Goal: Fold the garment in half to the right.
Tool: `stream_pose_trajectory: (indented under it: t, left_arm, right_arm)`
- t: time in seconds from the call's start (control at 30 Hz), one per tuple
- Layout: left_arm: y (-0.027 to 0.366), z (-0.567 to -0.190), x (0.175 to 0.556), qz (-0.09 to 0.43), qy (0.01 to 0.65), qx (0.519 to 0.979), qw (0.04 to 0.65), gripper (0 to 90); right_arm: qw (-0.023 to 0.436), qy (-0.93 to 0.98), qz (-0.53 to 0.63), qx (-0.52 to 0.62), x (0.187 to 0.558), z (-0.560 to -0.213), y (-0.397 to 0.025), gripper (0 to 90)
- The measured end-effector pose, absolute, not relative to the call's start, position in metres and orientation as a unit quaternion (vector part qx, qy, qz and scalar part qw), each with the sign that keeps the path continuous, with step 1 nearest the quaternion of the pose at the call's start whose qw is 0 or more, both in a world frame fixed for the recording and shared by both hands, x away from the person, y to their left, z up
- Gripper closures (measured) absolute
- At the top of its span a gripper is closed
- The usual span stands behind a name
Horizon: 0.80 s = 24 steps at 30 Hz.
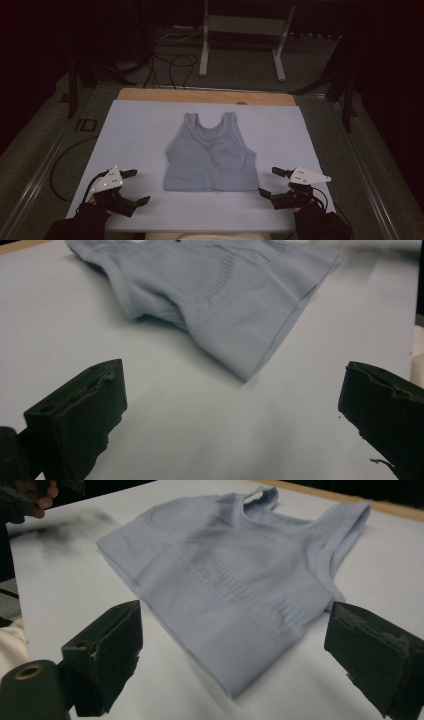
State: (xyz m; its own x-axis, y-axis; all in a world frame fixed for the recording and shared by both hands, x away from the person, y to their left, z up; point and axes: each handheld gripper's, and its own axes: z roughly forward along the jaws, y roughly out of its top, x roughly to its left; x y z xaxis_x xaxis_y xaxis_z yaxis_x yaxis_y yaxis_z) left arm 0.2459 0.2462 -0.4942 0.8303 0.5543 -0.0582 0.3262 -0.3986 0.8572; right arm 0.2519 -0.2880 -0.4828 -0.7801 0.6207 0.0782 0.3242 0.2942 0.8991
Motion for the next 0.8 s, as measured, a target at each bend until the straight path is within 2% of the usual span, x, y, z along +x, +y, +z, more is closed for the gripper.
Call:
stream_pose_trajectory:
  t: [0.27, 0.8]
  left_arm:
    - [0.239, -0.473, 0.249, 0.125, 0.252, 0.831, 0.48, 0.0]
    - [0.23, -0.441, 0.264, 0.128, 0.241, 0.833, 0.481, 0.0]
  right_arm:
    - [0.162, 0.787, 0.52, 0.291, 0.254, -0.456, -0.283, 8.7]
    - [0.197, 0.782, 0.526, 0.27, 0.289, -0.405, -0.27, 8.6]
